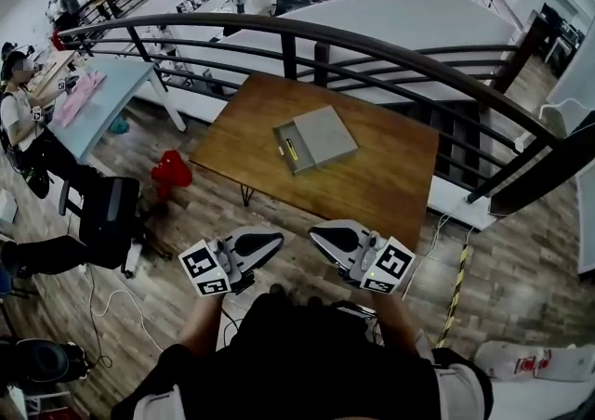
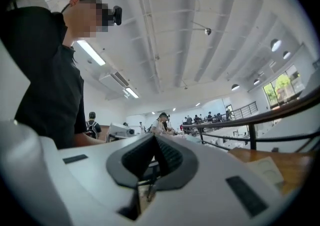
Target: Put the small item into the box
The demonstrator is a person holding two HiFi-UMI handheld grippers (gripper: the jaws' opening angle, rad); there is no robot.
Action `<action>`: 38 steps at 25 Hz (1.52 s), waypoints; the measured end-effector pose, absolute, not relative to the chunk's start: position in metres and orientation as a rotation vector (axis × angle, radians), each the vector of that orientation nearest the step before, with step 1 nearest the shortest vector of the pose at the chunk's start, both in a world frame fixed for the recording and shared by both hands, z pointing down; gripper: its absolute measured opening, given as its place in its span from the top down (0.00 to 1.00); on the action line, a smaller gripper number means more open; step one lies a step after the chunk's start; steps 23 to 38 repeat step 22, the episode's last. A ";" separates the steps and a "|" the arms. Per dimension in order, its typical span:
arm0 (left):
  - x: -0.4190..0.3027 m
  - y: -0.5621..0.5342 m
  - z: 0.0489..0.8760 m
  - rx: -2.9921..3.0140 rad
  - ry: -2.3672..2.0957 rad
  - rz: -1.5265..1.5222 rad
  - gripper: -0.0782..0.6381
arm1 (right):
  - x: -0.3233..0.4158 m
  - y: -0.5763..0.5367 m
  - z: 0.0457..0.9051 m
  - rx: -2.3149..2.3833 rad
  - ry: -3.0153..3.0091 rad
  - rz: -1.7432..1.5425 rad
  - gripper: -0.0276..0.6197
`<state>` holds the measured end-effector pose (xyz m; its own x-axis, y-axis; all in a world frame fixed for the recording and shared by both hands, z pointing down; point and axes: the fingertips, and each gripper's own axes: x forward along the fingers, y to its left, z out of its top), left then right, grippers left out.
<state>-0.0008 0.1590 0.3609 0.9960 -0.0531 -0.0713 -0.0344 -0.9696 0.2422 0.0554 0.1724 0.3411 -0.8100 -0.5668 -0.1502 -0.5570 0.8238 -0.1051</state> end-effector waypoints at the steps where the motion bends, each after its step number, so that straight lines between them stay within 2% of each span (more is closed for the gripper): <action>1: 0.002 0.162 0.357 2.905 -0.070 -0.120 0.87 | 0.058 0.179 0.337 -0.891 2.842 -0.052 0.94; 8: 0.012 0.165 0.338 2.994 -0.142 -0.130 0.87 | 0.091 0.192 0.329 -1.030 2.775 -0.064 0.94; 38: -0.008 0.169 0.353 2.948 -0.284 -0.129 0.87 | 0.070 0.189 0.307 -0.858 2.800 0.021 0.94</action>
